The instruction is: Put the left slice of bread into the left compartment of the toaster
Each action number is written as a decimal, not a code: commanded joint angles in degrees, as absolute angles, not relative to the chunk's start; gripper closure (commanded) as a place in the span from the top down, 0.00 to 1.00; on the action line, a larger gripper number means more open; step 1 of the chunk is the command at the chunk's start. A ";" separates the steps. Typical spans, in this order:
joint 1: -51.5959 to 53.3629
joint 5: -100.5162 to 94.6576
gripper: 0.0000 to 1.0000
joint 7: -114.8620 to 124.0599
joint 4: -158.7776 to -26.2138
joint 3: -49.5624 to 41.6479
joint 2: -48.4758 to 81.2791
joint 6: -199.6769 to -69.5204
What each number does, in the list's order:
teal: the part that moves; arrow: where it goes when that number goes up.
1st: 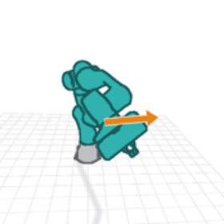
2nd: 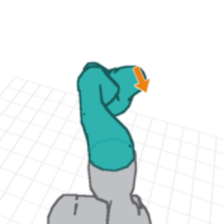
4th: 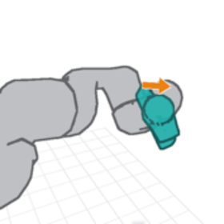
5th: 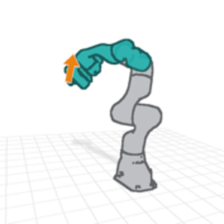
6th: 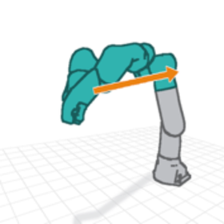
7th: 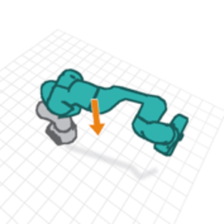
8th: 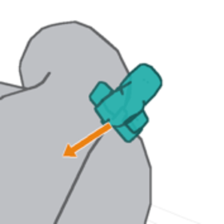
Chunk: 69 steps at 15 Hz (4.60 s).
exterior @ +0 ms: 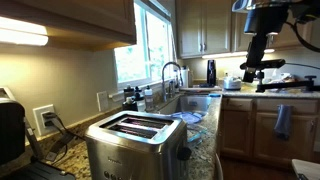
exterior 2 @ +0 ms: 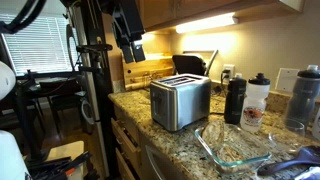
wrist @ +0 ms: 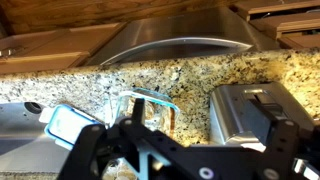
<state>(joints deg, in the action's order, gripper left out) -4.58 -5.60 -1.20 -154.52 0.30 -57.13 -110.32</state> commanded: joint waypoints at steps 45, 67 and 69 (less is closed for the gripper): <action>-5.53 -6.57 1.00 3.00 -152.85 0.80 -45.52 -127.97; -7.93 -8.16 1.00 6.27 -146.05 0.73 -30.07 -134.21; -7.90 -7.96 1.00 6.62 -145.77 0.61 -29.03 -135.23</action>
<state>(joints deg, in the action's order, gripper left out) -7.34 -6.79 4.51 -146.70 0.49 -30.82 -133.34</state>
